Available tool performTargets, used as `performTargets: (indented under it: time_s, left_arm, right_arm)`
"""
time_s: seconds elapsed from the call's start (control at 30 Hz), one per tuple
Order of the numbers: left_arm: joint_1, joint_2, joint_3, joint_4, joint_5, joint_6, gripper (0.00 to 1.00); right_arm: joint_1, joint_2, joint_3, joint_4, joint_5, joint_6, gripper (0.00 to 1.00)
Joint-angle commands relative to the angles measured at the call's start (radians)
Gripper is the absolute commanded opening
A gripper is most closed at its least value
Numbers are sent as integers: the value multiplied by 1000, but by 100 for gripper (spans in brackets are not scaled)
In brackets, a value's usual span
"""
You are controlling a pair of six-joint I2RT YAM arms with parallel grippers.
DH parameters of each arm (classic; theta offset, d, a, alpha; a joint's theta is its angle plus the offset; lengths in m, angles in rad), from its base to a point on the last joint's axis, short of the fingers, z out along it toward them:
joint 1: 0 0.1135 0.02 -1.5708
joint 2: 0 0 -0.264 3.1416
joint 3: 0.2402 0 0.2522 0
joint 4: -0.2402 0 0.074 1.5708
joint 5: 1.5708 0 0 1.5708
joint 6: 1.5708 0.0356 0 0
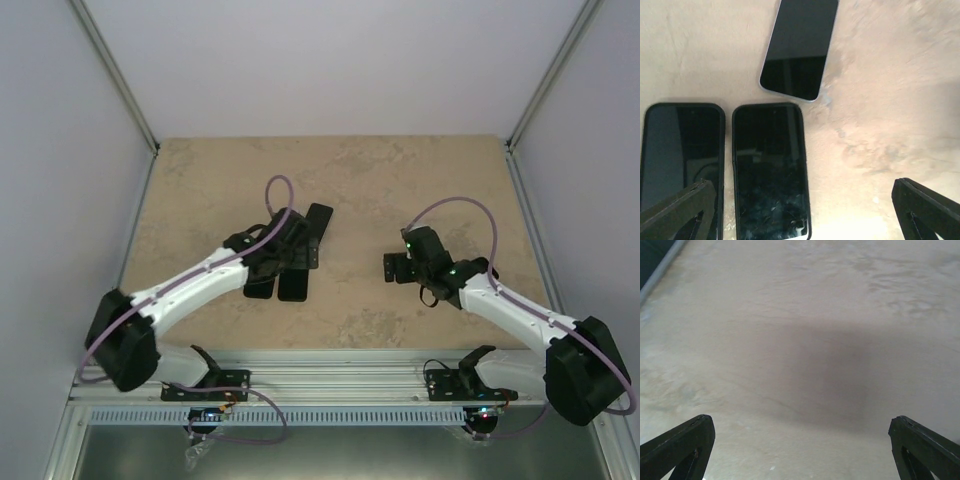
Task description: Put the phone into the phone case
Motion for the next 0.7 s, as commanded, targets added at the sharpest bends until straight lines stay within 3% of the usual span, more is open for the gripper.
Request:
performTargets:
  time_s: [0.0, 0.13, 0.33, 0.67]
  left_arm:
    - [5, -156, 33, -97, 18, 10, 99]
    - [5, -264, 90, -185, -5, 47, 99]
    - [6, -357, 152, -244, -107, 151, 99]
    - [5, -497, -44, -102, -250, 211, 99]
  right_arm:
    - [-64, -10, 25, -101, 63, 48, 97]
    - [-140, -3, 20, -125, 50, 104, 95]
    - [-301, 27, -5, -118, 27, 192, 79]
    - [-503, 126, -2, -88, 49, 248, 70]
